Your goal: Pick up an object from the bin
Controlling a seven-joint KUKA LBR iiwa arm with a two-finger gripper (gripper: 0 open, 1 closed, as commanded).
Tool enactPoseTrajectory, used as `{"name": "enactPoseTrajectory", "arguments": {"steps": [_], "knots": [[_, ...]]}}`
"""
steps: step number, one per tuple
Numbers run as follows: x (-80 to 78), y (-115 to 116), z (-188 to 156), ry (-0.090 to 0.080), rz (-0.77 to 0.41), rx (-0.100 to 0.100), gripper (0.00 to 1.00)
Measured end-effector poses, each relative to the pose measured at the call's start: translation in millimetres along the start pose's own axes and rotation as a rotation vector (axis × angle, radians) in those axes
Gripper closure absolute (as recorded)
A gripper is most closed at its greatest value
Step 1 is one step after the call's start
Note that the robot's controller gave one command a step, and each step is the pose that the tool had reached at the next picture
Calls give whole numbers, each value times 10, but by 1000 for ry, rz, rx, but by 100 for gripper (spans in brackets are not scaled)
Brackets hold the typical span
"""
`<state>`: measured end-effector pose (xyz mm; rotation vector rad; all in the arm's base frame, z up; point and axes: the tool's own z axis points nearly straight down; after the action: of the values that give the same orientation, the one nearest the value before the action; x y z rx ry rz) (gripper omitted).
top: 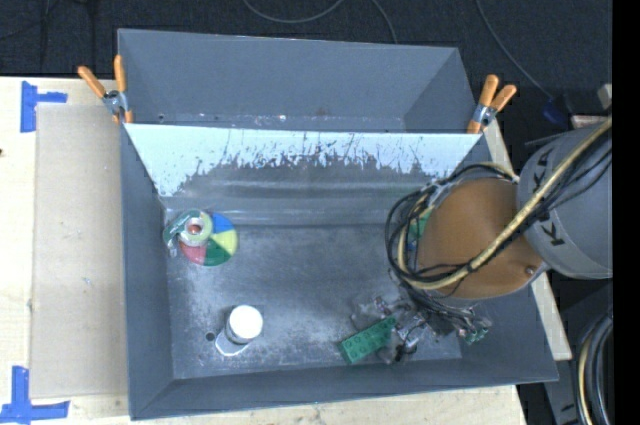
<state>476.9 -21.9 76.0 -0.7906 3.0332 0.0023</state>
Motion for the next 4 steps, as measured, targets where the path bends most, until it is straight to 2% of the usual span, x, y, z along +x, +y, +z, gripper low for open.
{"name": "enactPoseTrajectory", "arguments": {"steps": [1, 2, 3, 4], "knots": [[-197, 161, -1073, 0, -19, -1, 100], [-196, 160, -1073, 0, -18, -1, 100], [-245, 34, -566, -5, 8, 2, 100], [-206, 182, -772, 12, 7, -9, 100]]}}
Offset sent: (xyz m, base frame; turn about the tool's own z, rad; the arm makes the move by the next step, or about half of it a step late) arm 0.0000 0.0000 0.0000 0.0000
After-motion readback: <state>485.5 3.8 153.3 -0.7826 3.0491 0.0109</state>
